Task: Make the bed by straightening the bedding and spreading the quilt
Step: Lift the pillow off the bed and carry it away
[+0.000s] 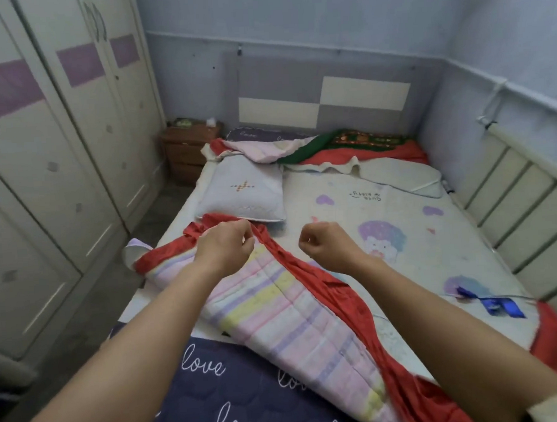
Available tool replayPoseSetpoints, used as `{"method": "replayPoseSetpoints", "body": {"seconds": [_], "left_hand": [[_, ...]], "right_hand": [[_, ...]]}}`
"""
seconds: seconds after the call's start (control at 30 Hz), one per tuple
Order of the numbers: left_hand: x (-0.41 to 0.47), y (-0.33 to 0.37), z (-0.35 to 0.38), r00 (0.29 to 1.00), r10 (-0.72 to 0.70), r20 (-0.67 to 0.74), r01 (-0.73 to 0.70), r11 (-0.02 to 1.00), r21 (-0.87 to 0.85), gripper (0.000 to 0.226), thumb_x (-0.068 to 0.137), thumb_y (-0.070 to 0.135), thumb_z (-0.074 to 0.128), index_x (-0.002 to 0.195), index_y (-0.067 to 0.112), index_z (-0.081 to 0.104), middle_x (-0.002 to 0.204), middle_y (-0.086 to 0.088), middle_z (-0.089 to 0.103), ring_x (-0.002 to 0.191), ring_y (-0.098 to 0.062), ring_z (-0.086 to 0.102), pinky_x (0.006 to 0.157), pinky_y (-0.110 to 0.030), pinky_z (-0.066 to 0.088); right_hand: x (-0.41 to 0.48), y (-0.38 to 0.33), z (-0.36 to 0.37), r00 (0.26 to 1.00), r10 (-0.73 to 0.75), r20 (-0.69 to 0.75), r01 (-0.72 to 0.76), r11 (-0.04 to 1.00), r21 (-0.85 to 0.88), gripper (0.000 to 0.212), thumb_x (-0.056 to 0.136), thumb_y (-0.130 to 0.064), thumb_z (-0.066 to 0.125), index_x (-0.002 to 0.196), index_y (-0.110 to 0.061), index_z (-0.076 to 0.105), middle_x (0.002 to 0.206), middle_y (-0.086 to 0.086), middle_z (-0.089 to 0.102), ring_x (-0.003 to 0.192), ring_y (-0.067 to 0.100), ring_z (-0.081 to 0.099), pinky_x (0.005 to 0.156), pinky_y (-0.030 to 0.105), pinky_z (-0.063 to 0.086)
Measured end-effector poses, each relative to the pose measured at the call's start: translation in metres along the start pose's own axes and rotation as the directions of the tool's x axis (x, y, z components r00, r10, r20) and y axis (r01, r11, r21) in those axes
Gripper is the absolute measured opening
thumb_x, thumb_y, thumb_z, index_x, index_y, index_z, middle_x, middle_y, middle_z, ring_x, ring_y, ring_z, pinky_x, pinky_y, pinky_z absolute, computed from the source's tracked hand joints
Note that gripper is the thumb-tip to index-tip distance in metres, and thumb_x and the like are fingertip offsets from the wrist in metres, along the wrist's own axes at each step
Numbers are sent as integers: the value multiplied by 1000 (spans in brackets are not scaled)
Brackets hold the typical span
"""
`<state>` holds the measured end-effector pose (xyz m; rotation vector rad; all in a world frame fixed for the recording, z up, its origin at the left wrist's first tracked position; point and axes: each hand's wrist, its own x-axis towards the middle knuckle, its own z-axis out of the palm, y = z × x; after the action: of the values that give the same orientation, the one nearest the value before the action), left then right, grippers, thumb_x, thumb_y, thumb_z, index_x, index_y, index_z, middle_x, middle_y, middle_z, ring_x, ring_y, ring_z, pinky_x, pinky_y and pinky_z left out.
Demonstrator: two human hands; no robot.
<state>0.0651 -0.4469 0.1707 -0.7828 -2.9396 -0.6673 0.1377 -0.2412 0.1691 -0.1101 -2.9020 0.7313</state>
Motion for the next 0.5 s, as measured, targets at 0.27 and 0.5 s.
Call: {"method": "replayPoseSetpoints", "body": {"seconds": [0.27, 0.5], "left_hand": [[130, -31, 60, 993, -120, 14, 120, 991, -52, 9, 89, 29, 51, 84, 26, 58, 91, -3, 65, 84, -27, 60, 71, -38, 51], [216, -65, 112, 983, -181, 26, 183, 977, -109, 12, 88, 26, 53, 87, 20, 62, 88, -3, 65, 83, -26, 60, 69, -38, 52]], "right_hand": [[123, 70, 40, 999, 18, 49, -18, 1000, 8, 12, 84, -10, 57, 81, -6, 68, 72, -4, 56, 73, 18, 57, 71, 32, 47], [209, 131, 85, 989, 123, 84, -131, 986, 103, 13, 83, -9, 56, 77, -7, 67, 73, 4, 64, 72, 24, 63, 68, 39, 54]]}}
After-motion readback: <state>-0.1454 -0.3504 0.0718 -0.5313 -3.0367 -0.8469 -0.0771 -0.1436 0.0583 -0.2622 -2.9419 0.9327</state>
